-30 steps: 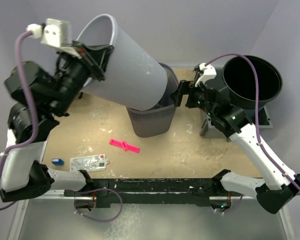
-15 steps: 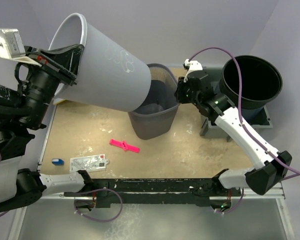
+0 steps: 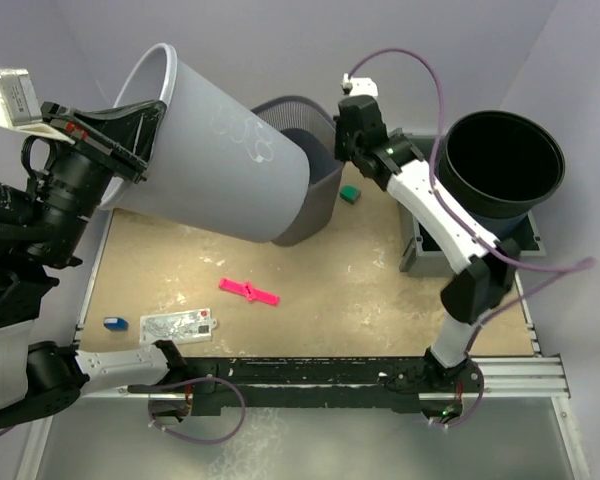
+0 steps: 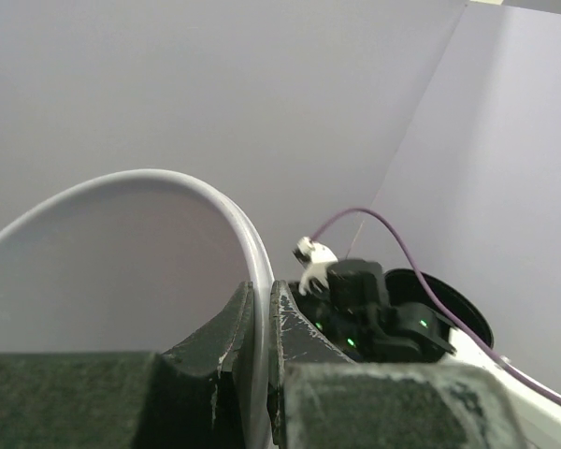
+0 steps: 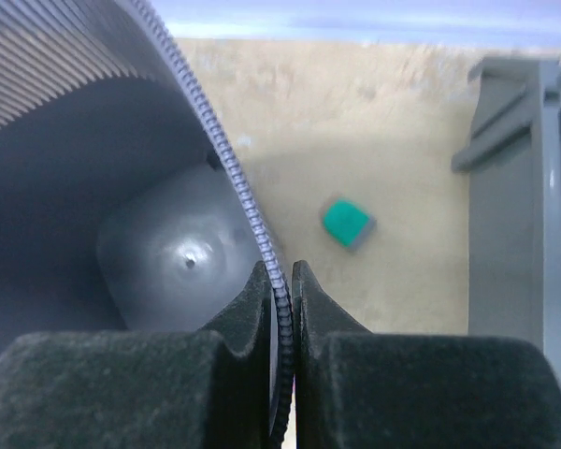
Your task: Turn the large container upside down
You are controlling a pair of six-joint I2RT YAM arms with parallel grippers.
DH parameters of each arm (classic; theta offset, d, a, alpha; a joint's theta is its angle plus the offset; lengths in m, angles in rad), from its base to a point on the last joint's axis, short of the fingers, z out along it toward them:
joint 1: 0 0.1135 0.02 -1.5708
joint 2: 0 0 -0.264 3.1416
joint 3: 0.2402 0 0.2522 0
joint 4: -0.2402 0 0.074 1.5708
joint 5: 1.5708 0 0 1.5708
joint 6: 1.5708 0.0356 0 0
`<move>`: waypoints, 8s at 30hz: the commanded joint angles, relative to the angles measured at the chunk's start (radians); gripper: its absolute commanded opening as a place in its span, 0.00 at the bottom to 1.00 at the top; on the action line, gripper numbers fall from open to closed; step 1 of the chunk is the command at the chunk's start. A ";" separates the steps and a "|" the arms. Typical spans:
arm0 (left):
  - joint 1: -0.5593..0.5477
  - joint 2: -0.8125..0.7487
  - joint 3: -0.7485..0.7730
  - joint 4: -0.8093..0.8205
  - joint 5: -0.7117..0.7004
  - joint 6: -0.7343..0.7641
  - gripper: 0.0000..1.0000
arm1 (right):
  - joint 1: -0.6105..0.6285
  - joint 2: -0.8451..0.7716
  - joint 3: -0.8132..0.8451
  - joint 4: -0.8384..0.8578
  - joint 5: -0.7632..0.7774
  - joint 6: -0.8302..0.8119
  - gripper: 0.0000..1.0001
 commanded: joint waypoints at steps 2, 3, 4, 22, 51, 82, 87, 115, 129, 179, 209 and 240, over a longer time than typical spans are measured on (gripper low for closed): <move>0.000 -0.025 -0.006 0.067 0.046 -0.041 0.00 | -0.046 0.242 0.390 -0.007 0.187 -0.019 0.00; 0.001 -0.019 -0.015 0.056 0.040 -0.049 0.00 | -0.051 0.273 0.431 -0.014 0.201 -0.019 0.00; 0.000 -0.011 -0.026 0.044 0.043 -0.061 0.00 | -0.055 0.298 0.463 -0.013 0.209 -0.023 0.00; 0.000 -0.071 -0.564 0.287 0.182 -0.322 0.00 | -0.069 0.099 0.305 0.038 0.047 -0.041 0.95; 0.001 -0.065 -0.942 0.078 0.117 -0.557 0.60 | -0.068 -0.683 -0.350 -0.293 -0.331 0.009 1.00; 0.002 -0.111 -1.322 0.376 0.448 -0.877 0.44 | -0.068 -1.016 -0.746 -0.479 -0.539 0.356 0.27; 0.013 -0.112 -1.310 0.405 0.465 -0.888 0.43 | -0.068 -0.978 -0.801 -0.401 -0.554 0.364 0.19; 0.299 0.050 -0.787 0.331 0.666 -0.705 0.40 | -0.065 -0.776 -1.078 0.421 -0.614 0.587 0.17; 0.300 0.088 -0.881 0.564 0.770 -0.796 0.40 | 0.016 -0.742 -1.263 0.574 -0.537 0.680 0.30; 0.298 -0.023 -0.635 -0.014 0.488 -0.364 0.64 | 0.454 -0.190 -0.994 0.985 -0.496 0.330 0.59; -0.069 0.112 -0.707 -0.124 0.666 -0.214 0.64 | 0.454 -0.790 -1.214 0.281 0.067 0.356 0.67; 0.224 0.087 -0.637 0.116 0.508 -0.359 0.62 | 0.454 -0.668 -1.086 0.499 0.014 0.354 0.68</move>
